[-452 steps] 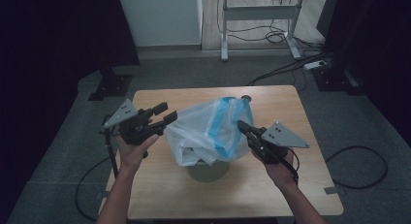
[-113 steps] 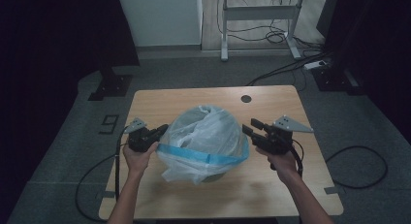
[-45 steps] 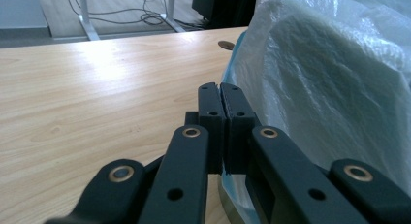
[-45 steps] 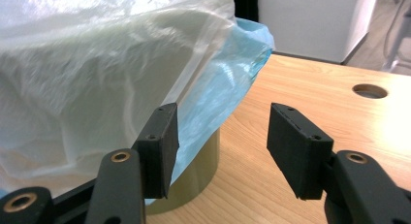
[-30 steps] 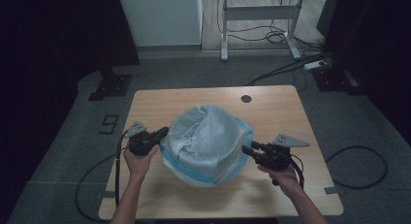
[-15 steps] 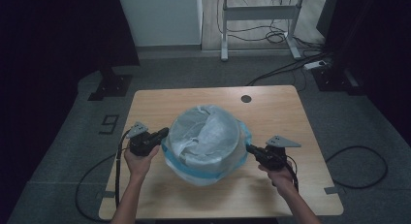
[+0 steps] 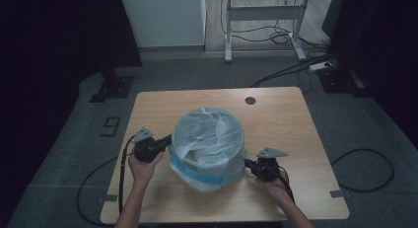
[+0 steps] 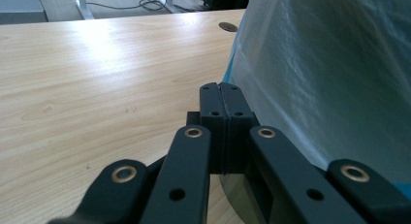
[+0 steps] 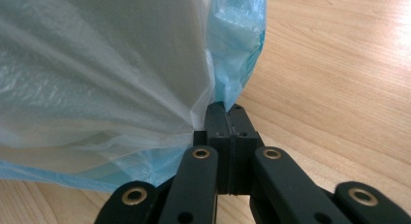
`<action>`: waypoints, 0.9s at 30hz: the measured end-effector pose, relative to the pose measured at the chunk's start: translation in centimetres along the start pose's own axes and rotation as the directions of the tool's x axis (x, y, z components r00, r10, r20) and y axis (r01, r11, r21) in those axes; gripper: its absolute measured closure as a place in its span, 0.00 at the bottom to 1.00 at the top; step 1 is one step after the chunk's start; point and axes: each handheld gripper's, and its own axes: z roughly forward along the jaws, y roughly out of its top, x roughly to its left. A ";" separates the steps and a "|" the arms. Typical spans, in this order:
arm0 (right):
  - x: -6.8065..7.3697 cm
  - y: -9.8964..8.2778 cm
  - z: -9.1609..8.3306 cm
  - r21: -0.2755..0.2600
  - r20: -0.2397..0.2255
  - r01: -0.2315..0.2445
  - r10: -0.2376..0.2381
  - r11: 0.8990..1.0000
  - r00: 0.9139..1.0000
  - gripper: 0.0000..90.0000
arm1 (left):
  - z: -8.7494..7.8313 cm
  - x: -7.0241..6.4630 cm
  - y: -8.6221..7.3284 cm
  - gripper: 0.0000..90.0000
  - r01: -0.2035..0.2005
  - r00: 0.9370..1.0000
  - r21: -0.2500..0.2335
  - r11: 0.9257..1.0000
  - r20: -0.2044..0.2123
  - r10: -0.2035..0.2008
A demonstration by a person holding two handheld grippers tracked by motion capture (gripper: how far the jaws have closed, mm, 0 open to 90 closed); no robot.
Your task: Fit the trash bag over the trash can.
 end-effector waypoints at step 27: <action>-1.0 -0.8 -4.2 -0.242 0.005 -0.062 0.066 0.968 0.998 0.47 | -3.8 1.4 0.0 0.41 0.016 1.000 -0.077 0.997 -0.026 -0.018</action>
